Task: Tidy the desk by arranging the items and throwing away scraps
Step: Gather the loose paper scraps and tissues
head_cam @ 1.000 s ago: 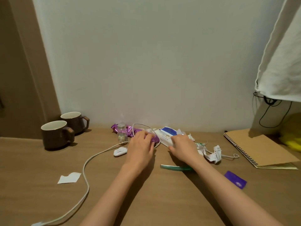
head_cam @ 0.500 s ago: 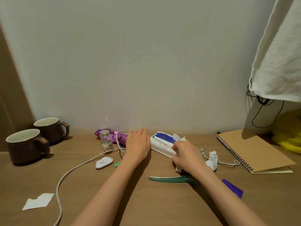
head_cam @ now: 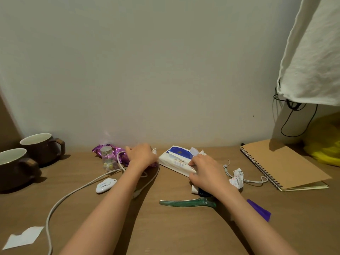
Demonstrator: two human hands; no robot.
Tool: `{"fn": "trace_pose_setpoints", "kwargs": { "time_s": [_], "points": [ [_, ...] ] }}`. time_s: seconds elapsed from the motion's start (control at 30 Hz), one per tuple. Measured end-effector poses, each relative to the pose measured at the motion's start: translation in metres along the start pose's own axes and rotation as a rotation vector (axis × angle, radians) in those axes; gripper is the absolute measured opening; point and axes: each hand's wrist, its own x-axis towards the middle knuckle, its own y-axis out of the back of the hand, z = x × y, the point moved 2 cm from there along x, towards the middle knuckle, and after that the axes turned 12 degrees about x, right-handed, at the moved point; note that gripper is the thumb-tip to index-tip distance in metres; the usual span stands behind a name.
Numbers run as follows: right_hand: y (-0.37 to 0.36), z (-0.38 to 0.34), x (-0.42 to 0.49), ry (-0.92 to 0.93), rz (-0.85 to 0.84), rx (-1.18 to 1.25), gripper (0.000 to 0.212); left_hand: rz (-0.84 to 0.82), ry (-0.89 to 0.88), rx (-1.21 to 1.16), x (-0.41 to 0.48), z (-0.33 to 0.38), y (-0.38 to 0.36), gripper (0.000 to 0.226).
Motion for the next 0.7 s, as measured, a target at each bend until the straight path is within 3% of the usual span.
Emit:
{"fn": "trace_pose_setpoints", "kwargs": {
  "time_s": [0.1,0.23,0.37,0.53,0.7],
  "points": [
    [0.001,0.002,-0.002,0.022,0.005,0.018,0.036,0.066,-0.016,-0.090,-0.002,0.002,-0.001,0.020],
    [0.002,0.006,-0.003,0.032,0.001,0.053,0.037,0.254,-0.083,-0.487,-0.015,-0.001,0.007,0.018],
    [0.004,0.003,-0.005,0.049,-0.008,0.097,0.037,0.413,-0.109,-0.734,-0.032,-0.007,0.028,0.017],
    [0.006,-0.003,-0.005,0.082,-0.092,0.151,0.027,0.291,-0.046,-1.070,-0.047,-0.020,0.039,0.008],
    [0.033,0.018,0.017,-0.060,0.181,0.434,0.027,0.235,-0.080,-1.134,-0.080,-0.030,0.039,0.005]
  ]
}}
